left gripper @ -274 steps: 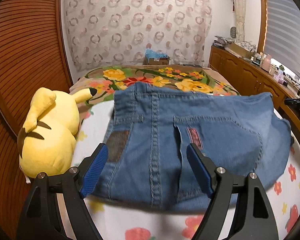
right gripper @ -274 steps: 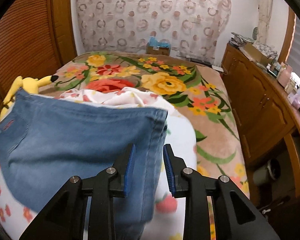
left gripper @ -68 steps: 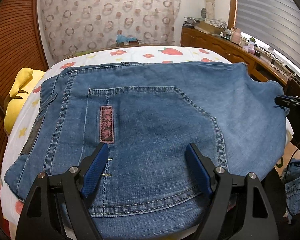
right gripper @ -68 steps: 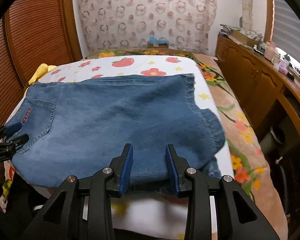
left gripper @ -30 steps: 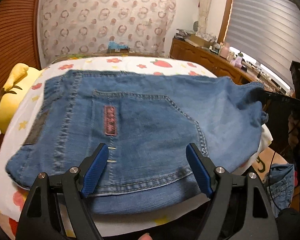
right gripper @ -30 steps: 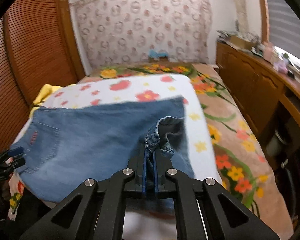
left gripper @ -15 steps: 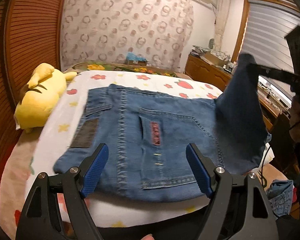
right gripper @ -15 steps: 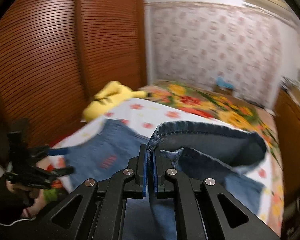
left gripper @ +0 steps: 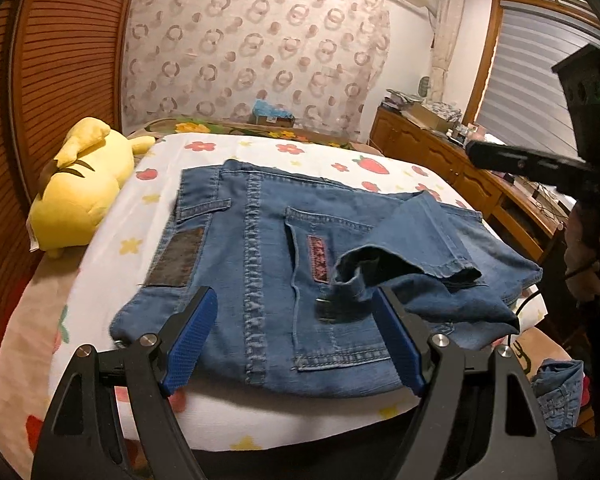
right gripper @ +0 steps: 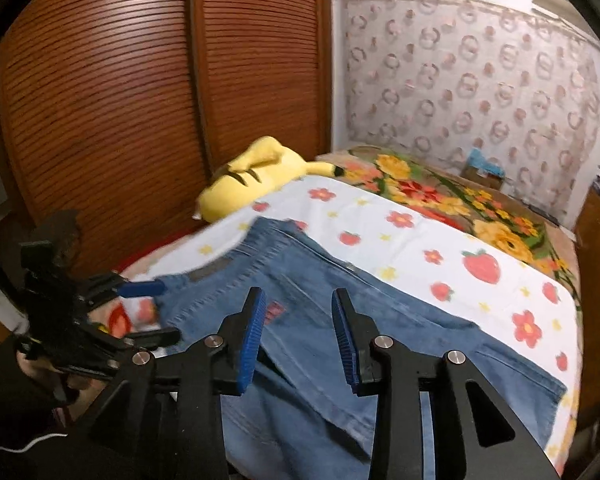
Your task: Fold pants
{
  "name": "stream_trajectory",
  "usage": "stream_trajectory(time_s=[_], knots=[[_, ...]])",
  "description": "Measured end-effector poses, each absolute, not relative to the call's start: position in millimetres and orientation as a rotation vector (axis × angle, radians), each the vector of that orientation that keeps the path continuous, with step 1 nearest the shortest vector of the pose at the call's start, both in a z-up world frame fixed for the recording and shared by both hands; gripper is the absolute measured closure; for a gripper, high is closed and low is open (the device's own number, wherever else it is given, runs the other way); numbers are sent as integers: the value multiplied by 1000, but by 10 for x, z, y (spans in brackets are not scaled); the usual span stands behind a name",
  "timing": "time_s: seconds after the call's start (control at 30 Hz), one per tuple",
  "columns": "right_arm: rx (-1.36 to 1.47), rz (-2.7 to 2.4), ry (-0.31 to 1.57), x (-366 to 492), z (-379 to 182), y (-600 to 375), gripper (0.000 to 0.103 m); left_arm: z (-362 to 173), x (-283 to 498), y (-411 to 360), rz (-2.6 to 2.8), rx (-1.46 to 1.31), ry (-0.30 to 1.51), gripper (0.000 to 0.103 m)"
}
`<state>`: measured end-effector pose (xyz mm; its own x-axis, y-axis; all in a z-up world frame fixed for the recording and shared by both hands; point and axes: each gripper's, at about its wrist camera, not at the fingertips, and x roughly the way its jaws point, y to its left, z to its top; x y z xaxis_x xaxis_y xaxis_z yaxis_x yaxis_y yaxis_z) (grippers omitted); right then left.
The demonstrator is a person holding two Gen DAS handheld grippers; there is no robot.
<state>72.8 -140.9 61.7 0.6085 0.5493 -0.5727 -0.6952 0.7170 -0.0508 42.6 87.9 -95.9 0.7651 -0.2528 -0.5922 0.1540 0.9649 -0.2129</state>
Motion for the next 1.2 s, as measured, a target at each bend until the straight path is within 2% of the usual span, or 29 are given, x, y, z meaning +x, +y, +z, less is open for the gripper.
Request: stream_trajectory(time_s=[0.2,0.27,0.3,0.37,0.47,0.8,1.0,1.07,1.2], knots=[[-262,654,622,838,449,-1497,67,-969,538,686,-264,-121,677,23],[-248,640,646,863,363,-1524,67,-989,606,619,-287,-110,688,33],[-245,632,657,860,328,-1527,67,-997,622,597,-292,-107,692,35],[-248,615,671,854,299,-1545,67,-1023,679,541,-312,-99,702,46],[-247,592,698,878,225,-1522,65,-1052,764,471,-333,-80,718,55],[-205,584,817,1061,55,-1450,65,-1212,929,351,-328,-18,777,55],[-174,582,871,1177,-15,-1524,65,-1210,918,306,-334,12,753,73],[-172,588,877,1203,-28,-1539,65,-1192,894,277,-340,30,736,83],[-173,600,890,1261,-74,-1535,65,-1124,838,239,-354,44,704,90]])
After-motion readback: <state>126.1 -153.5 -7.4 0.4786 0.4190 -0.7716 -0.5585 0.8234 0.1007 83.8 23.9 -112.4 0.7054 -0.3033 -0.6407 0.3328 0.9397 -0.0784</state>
